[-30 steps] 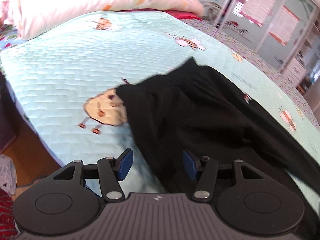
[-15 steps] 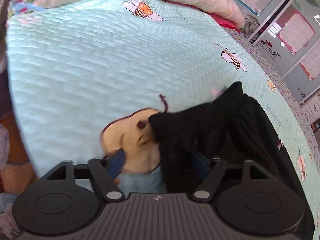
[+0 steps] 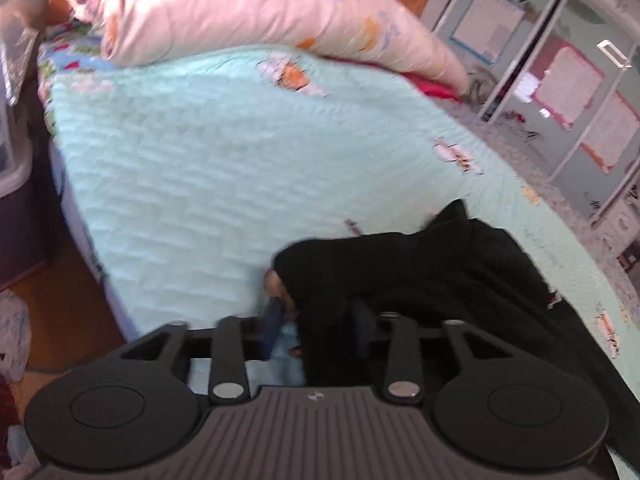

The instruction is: Fold clothes

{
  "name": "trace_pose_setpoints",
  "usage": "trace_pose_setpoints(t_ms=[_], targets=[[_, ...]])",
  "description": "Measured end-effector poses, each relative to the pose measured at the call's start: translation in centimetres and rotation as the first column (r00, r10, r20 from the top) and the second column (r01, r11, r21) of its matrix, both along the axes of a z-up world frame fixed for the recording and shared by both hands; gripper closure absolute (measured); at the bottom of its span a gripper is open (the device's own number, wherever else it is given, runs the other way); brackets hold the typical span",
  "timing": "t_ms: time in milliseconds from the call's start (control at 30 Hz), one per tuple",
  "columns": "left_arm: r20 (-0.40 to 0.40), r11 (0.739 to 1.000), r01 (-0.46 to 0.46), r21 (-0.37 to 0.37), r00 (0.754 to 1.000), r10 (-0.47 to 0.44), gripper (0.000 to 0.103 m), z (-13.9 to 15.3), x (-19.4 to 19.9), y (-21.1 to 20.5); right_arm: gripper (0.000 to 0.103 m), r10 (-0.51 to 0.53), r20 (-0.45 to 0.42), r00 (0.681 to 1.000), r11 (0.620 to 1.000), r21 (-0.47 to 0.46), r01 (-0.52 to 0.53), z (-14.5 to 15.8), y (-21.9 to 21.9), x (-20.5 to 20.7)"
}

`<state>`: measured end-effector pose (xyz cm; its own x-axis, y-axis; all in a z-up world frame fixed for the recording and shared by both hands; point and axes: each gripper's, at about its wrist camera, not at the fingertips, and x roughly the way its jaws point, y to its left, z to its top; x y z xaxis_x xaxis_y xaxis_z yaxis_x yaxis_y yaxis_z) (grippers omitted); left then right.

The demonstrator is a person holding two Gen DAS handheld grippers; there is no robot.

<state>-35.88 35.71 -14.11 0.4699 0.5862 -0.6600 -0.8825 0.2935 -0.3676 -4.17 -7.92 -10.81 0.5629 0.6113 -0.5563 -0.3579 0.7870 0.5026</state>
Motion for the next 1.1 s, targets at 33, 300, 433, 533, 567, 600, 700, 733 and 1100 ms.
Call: trace_pose_setpoints(t_ms=[33,300,433,533,567,600,700,733,1100], targets=[[0.021,1.000,0.000,-0.005,1.000,0.000,0.050,0.0,-0.3,0.0,0.054,0.030,0.013,0.999,1.000,-0.003,-0.030,0.4,1.0,-0.4],[-0.029,0.989,0.121,0.090,0.992,-0.119,0.045,3.1,1.7,-2.3,0.043,0.296,0.156,0.942,0.955,-0.031,-0.295,3.9,10.5,-3.1],[-0.056,0.984,0.147,0.098,0.988,-0.142,0.044,3.2,2.8,-2.1,0.043,0.453,0.245,0.857,0.891,-0.152,-0.427,4.9,17.5,-4.5],[-0.085,0.981,0.164,0.106,0.984,-0.156,0.042,3.0,3.6,-1.6,0.042,0.551,0.290,0.783,0.833,-0.253,-0.492,4.9,23.3,-5.5],[-0.099,0.979,0.171,0.111,0.982,-0.160,0.042,2.9,3.8,-1.3,0.042,0.571,0.289,0.768,0.818,-0.276,-0.504,4.6,25.1,-5.6],[-0.108,0.978,0.178,0.112,0.980,-0.166,0.041,2.7,4.1,-1.1,0.042,0.589,0.282,0.757,0.804,-0.294,-0.517,4.3,26.7,-5.7],[-0.124,0.975,0.196,0.104,0.975,-0.183,0.039,2.0,4.6,-0.2,0.041,0.632,0.254,0.732,0.768,-0.335,-0.547,3.1,31.4,-5.5],[-0.126,0.975,0.200,0.099,0.974,-0.187,0.039,1.7,4.8,0.1,0.041,0.639,0.248,0.728,0.760,-0.349,-0.548,2.6,32.9,-5.3],[-0.107,0.963,0.261,0.068,0.962,-0.253,0.035,-0.2,6.2,2.0,0.047,0.589,-0.011,0.808,0.706,-0.480,-0.521,-5.0,47.2,-0.9]])
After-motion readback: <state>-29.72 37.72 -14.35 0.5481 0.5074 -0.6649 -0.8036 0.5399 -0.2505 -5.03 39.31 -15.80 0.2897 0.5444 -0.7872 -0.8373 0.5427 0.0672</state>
